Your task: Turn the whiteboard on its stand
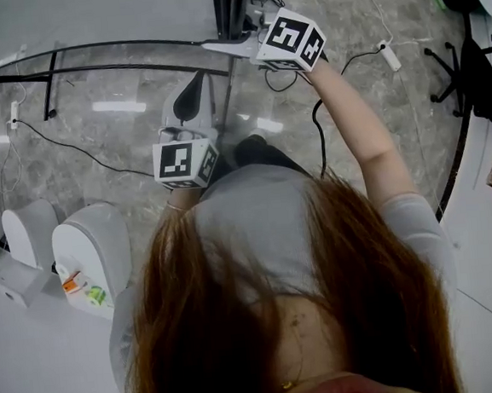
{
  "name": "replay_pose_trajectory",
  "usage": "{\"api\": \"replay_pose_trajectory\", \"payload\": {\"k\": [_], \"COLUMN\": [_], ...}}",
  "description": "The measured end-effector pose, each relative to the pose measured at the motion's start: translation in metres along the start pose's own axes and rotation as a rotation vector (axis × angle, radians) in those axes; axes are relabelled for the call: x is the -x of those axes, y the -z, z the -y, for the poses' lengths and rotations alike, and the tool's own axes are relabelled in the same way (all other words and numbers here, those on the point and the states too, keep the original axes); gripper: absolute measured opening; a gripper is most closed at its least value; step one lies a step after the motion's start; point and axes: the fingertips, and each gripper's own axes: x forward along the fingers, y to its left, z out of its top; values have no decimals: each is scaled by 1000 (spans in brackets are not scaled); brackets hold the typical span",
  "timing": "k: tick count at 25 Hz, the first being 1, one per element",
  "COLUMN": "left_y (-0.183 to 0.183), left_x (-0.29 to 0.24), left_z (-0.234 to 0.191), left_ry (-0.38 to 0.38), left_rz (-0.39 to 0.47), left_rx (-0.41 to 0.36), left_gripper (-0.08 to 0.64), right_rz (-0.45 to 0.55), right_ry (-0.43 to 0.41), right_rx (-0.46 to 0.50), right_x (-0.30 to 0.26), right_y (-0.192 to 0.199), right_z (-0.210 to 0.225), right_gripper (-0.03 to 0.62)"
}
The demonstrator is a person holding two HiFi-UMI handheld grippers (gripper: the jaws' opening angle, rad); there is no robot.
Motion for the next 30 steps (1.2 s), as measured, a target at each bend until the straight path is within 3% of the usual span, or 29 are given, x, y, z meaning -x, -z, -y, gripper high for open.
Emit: {"api": "replay_pose_trajectory", "payload": {"k": [4, 13, 19, 22, 30], "left_y": [6, 2, 33, 38, 17], "left_x": [0, 12, 19, 21, 3], "left_z": [22, 25, 50, 59, 81], "left_ry": [-10, 79, 163, 153, 54], "left_rz": [7, -32, -123, -135, -41], "left_rx": [0, 20, 47, 47, 21], "left_gripper": [2, 2, 2, 2, 2], "right_rz": [4, 6, 34, 11, -26], "right_ry": [-2, 21, 27, 13, -15], "right_rx": [0, -19, -14, -2, 1], "right_x": [17, 36, 56, 66, 90], "right_y": [7, 17, 18, 22, 36], "right_z": [-3, -4, -7, -13, -26], "right_gripper": [138, 138, 140, 140, 140]}}
